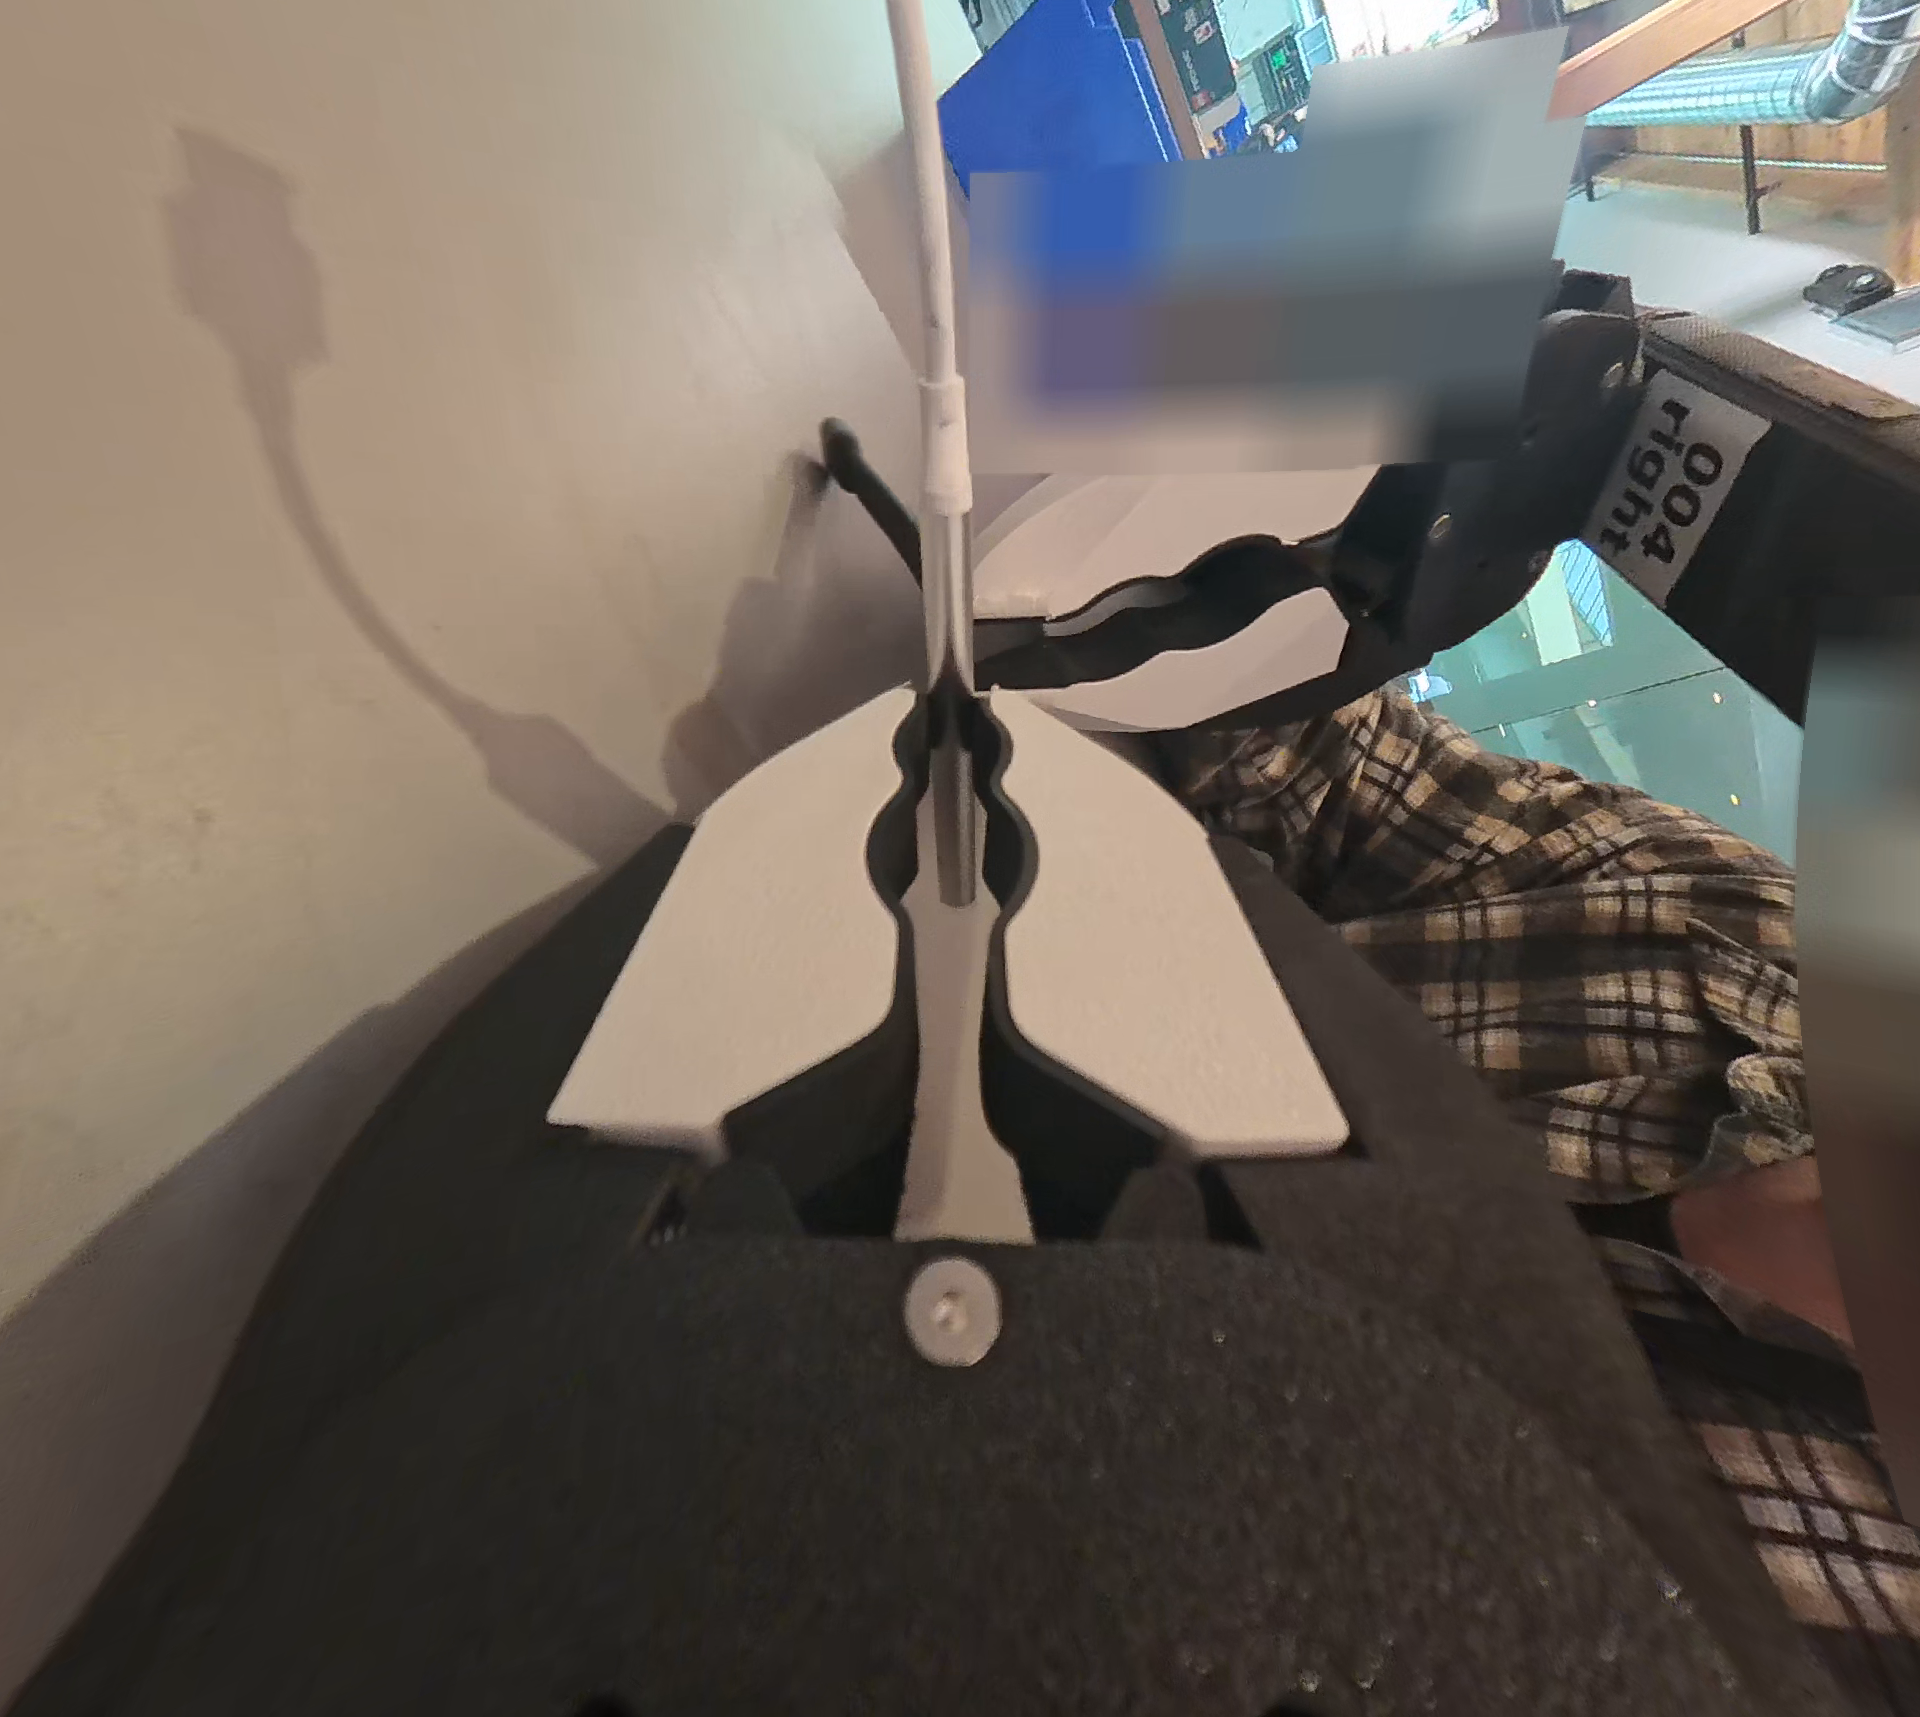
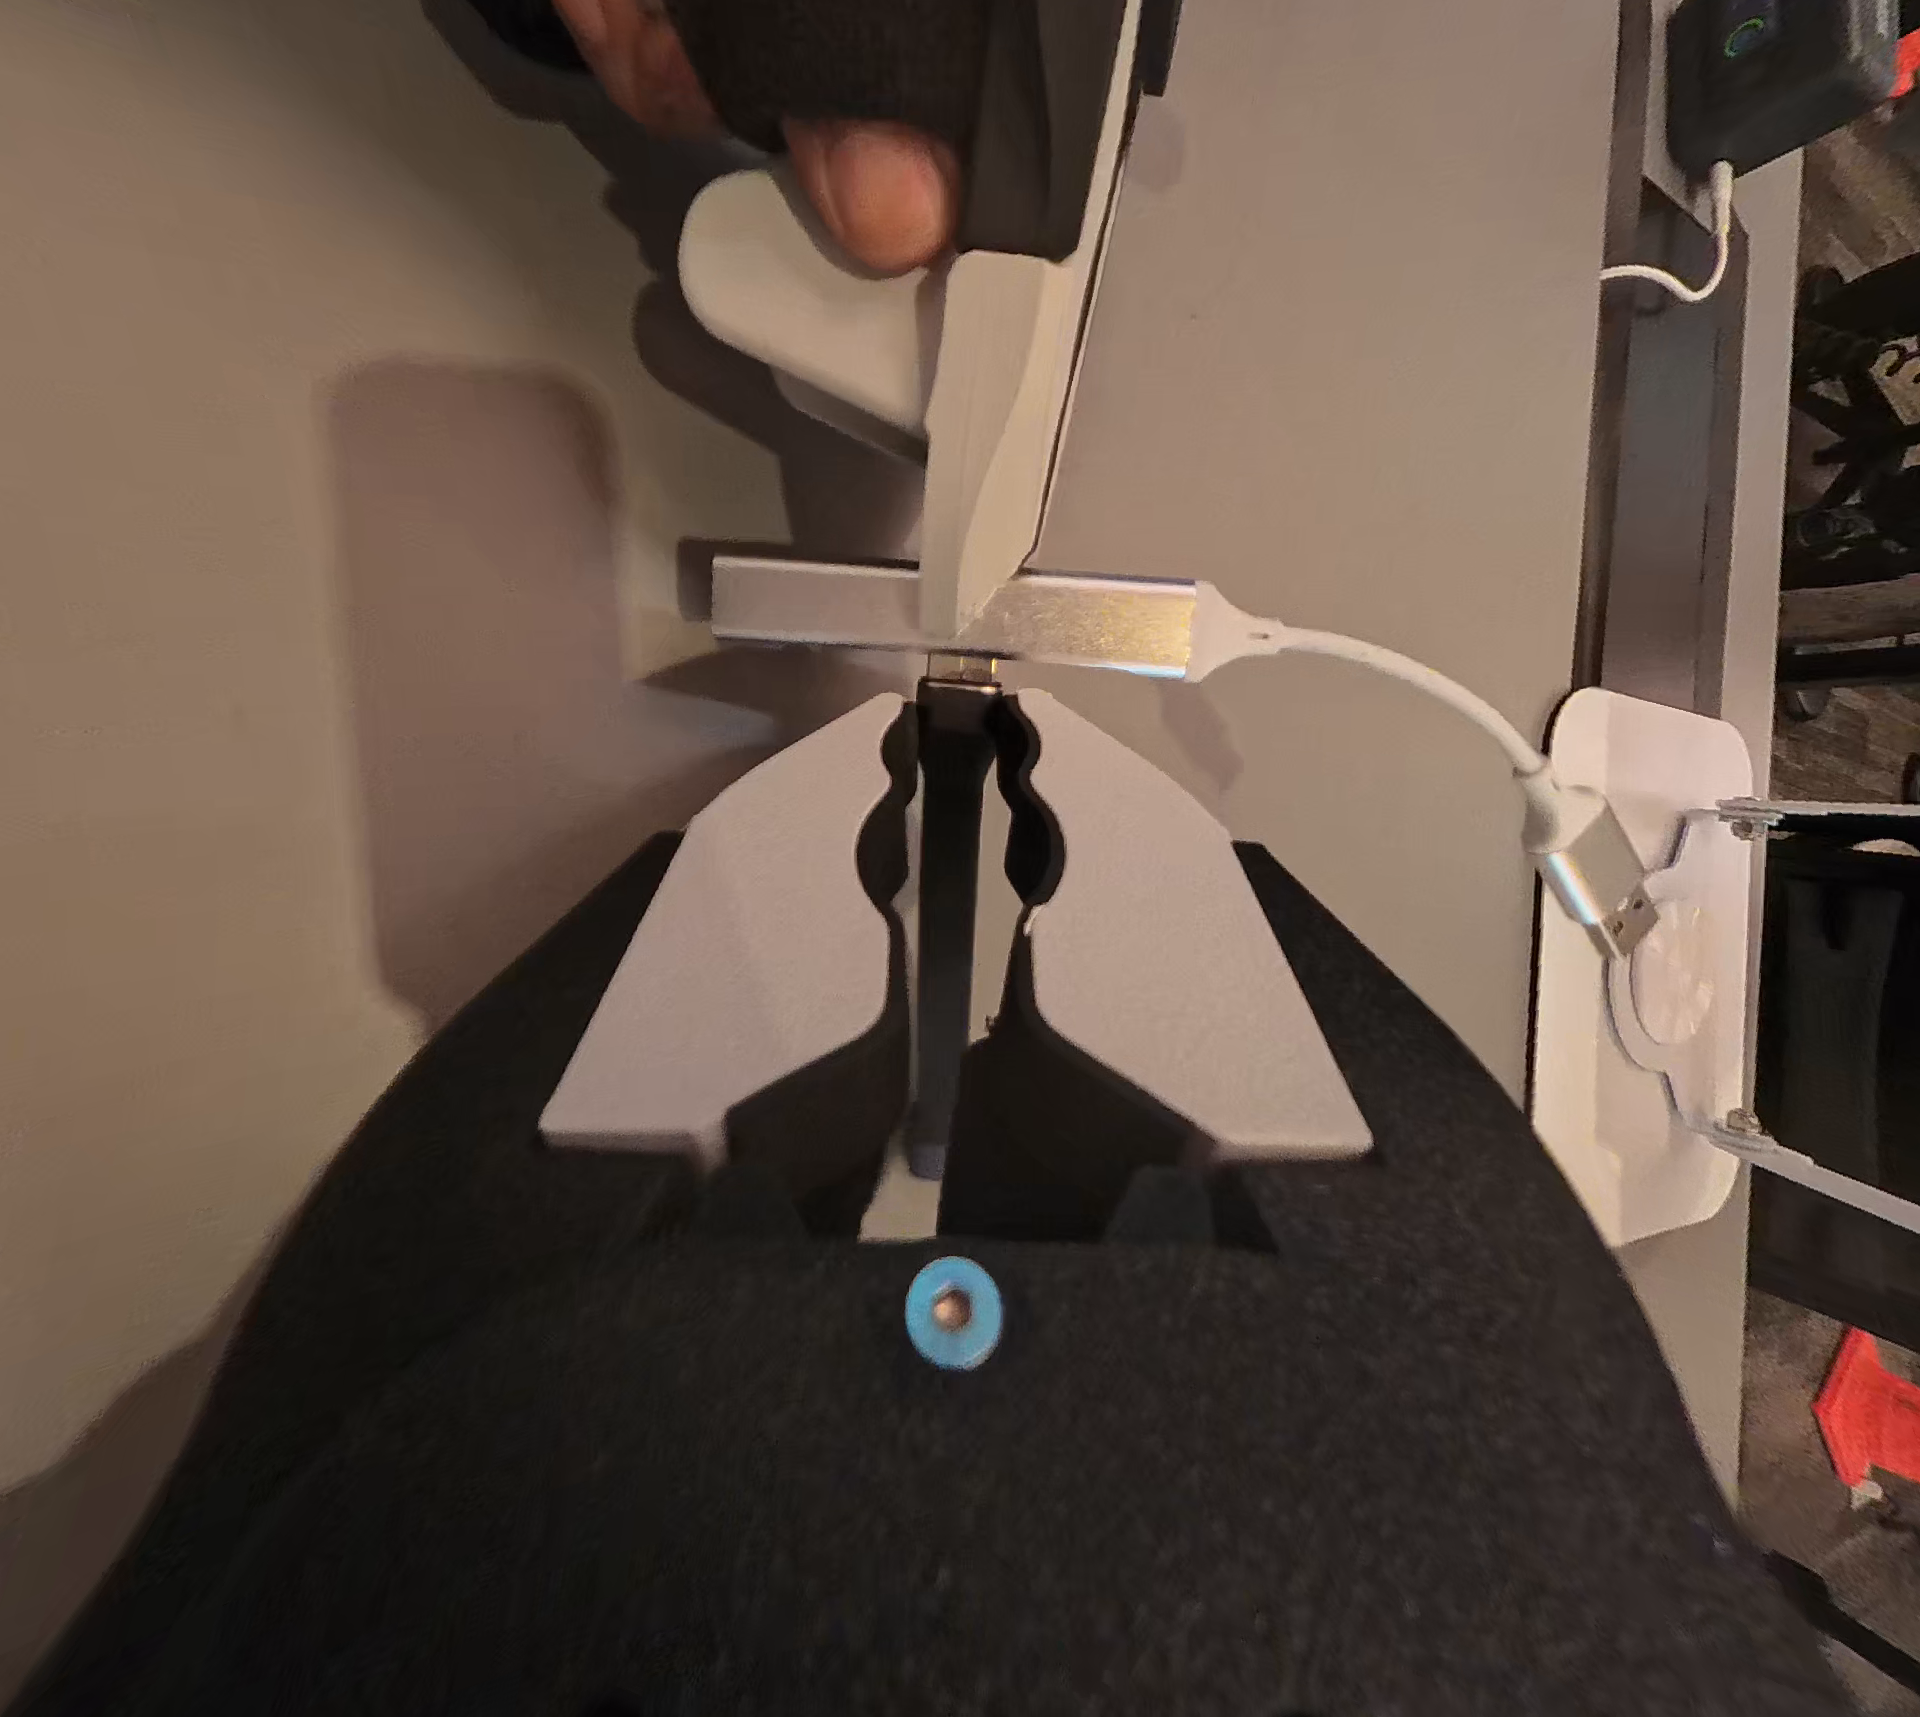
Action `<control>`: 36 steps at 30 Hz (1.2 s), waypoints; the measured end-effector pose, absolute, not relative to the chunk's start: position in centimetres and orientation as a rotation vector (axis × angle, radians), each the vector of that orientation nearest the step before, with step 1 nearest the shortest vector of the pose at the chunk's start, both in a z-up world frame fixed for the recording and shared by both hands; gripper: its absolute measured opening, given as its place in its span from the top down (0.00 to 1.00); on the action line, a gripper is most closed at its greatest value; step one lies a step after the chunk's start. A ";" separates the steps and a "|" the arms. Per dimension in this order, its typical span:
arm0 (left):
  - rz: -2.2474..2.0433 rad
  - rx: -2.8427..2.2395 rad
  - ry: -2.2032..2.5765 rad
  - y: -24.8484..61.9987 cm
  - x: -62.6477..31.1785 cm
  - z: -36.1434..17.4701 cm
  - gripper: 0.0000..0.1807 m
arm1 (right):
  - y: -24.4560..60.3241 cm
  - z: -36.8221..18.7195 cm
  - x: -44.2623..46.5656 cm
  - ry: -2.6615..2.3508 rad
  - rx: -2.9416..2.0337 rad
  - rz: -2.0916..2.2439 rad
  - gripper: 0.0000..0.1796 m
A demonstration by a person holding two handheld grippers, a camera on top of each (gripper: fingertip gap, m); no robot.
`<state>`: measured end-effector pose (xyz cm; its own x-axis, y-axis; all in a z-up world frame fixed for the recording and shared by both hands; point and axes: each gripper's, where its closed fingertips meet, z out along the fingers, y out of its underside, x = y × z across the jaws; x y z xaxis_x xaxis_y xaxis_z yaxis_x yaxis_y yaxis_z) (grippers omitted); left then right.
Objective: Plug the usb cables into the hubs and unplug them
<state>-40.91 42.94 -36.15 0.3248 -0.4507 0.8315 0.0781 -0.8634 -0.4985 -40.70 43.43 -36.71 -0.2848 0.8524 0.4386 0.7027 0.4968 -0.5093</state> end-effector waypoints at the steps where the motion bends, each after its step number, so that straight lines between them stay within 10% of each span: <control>1: -1.570 -2.136 0.329 42.9 -40.9 -36.1 0.97 | 43.4 -36.6 -40.8 -2.055 -1.277 0.294 0.93; 14: -1.856 -1.834 0.180 43.5 -42.5 -32.3 0.97 | 44.3 -34.3 -40.7 -1.907 -1.101 0.577 0.78; 19: -1.870 -1.868 0.218 42.9 -41.5 -32.6 0.97 | 44.3 -34.3 -41.2 -1.903 -1.071 0.518 0.94; 36: -1.605 -2.145 0.361 42.5 -40.7 -36.0 0.97 | 44.2 -37.9 -39.9 -2.113 -1.227 0.265 0.96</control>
<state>-40.69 42.49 -35.96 0.2945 -0.4536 0.8412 0.0502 -0.8716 -0.4876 -39.87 44.21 -37.92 -0.3325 0.8299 0.4481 0.6938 0.5371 -0.4798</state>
